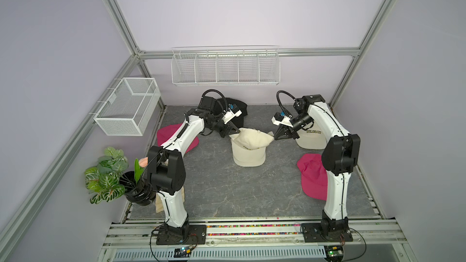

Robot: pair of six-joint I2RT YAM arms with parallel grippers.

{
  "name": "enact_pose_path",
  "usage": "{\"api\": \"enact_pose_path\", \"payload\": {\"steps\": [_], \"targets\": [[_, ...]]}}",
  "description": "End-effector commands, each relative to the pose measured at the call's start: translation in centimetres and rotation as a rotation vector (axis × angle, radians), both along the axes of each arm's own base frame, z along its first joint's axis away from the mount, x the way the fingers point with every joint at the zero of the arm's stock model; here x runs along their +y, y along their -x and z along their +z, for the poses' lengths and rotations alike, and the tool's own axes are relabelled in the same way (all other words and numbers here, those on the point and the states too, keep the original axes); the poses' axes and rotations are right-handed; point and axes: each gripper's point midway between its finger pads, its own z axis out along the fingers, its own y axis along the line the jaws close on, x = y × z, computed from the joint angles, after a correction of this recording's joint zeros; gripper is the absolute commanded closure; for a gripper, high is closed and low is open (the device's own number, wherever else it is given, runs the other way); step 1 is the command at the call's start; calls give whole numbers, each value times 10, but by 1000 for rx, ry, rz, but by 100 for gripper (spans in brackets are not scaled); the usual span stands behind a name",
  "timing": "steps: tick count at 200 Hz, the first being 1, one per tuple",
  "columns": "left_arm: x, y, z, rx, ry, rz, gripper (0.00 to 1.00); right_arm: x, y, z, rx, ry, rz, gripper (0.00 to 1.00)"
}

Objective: Stack the baseball caps by color
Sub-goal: Place the baseball cap on the baseball cap.

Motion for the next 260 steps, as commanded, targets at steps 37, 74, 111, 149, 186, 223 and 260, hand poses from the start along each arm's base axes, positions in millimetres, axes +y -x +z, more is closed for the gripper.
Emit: {"api": "enact_pose_path", "payload": {"steps": [37,74,111,149,186,223,260], "targets": [[-4,-18,-30,61,-22,-2,100,8,-35,-1,71,50,-240,70],[-5,-28,-46,85,-29,1,100,7,-44,5,111,55,-446,50],[-3,-35,-61,104,-62,22,100,1,-58,29,-53,-101,-719,25],[5,-51,-67,113,-56,92,97,-60,-85,67,-236,-141,-1291,11],[13,-61,-86,131,-108,146,82,-89,-55,85,-378,-161,-1479,11],[20,-68,-94,138,-134,203,67,-151,-38,81,-416,-322,-1871,11],[32,-79,-84,116,-119,298,44,-169,-16,57,-355,-420,-1948,11]]}}
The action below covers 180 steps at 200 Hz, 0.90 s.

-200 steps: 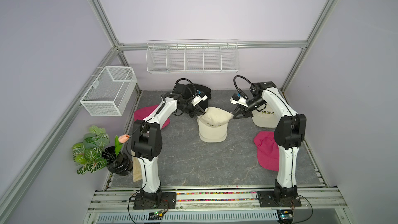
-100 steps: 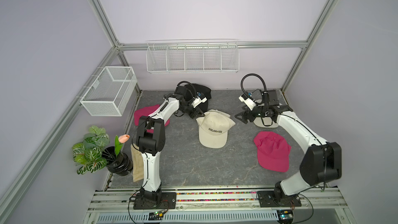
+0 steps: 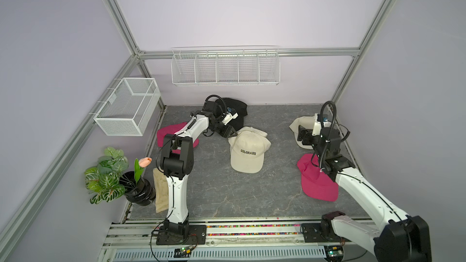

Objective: Stack the baseball caps by color
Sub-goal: Place the baseball cap on the baseball cap, then adjust the baseball cap.

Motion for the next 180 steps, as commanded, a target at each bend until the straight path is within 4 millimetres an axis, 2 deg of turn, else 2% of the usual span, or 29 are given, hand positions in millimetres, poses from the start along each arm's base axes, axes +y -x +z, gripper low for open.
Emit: {"api": "enact_pose_path", "payload": {"steps": [1,15,34,64,77,84,107,119,123,129,152,180], "targets": [[11,-13,11,-46,1,79,43,-15,4,18,-104,-96,-100,11],[14,-17,19,-73,3,120,32,-11,8,3,39,-38,-71,11],[19,-25,32,-117,6,187,22,11,10,-8,157,-19,50,11],[31,-38,50,-162,-17,307,17,59,13,-25,213,-15,262,11],[39,-47,59,-190,-24,383,8,76,14,-39,268,75,313,11],[44,-53,65,-208,-24,435,0,88,16,-47,285,143,357,11],[53,-69,81,-236,10,578,1,127,20,-67,320,339,451,11],[55,-78,85,-233,46,648,1,149,26,-80,339,350,519,11],[56,-81,85,-228,58,667,1,160,24,-71,319,332,546,11],[55,-84,86,-219,74,684,1,174,27,-74,326,319,588,11],[42,-90,81,-167,93,706,1,221,53,-94,349,396,812,11],[16,-89,68,-179,-20,672,0,249,83,-119,346,552,974,11]]}}
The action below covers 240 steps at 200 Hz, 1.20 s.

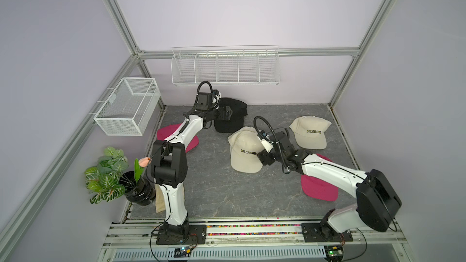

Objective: Stack the baseball caps by color
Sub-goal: Adjust the baseball cap.

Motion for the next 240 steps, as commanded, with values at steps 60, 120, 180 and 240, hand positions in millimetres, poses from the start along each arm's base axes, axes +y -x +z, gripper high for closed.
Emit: {"api": "enact_pose_path", "payload": {"steps": [60,120,180,240], "targets": [[-52,-16,-46,137,-219,20,1,46,70,-68,-218,430,477,2],[-66,-15,-69,156,-290,-11,1,59,76,-85,-274,534,564,21],[-55,-9,-101,215,-381,-17,1,51,50,-111,-337,671,535,43],[-55,3,-122,266,-430,-94,9,56,38,-82,-350,588,579,66]]}}
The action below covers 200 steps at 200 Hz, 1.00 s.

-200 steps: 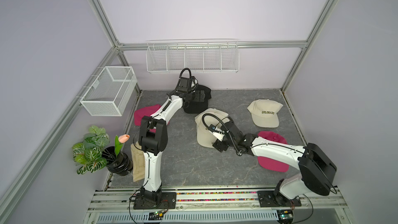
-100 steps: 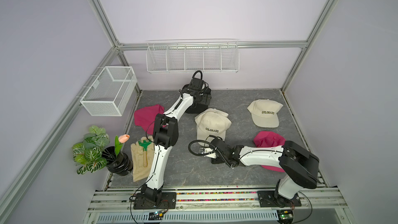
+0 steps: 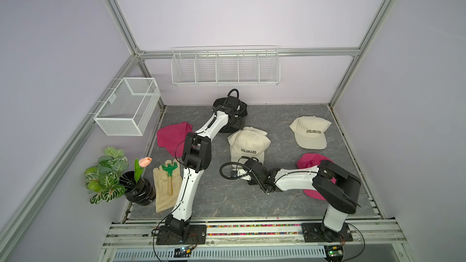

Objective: Stack the baseball caps by color
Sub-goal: Adjust the baseball cap.

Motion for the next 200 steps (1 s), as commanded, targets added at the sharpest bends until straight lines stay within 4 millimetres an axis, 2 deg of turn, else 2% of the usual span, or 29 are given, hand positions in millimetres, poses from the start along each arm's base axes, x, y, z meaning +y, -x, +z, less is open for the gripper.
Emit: {"api": "enact_pose_path", "payload": {"steps": [1,19,23,34,57,89,122,127,149,170,200], "targets": [[0,5,-4,21,-30,-43,9,2,-2,14,4,-9,52,66],[-1,6,-3,21,-37,-62,9,-4,-11,12,-16,18,50,69],[-1,6,-4,23,-38,-62,10,2,-17,21,-31,2,51,69],[0,7,-4,25,-42,-74,10,0,-23,22,-40,10,52,70],[-2,8,-7,31,-43,-90,10,3,-28,32,-54,1,72,82],[0,7,-8,26,-57,-102,10,7,-23,42,-53,-21,117,87],[-1,5,-7,10,-66,-117,10,5,-10,37,-32,6,240,88],[-1,4,-7,8,-67,-120,10,-2,-3,26,-7,25,255,89],[-3,3,-6,6,-65,-130,10,-11,-3,20,75,20,252,89],[-4,3,-8,9,-65,-136,10,-16,-8,26,57,25,297,89],[-6,4,-9,14,-54,-147,10,-15,2,25,90,-11,414,90]]}}
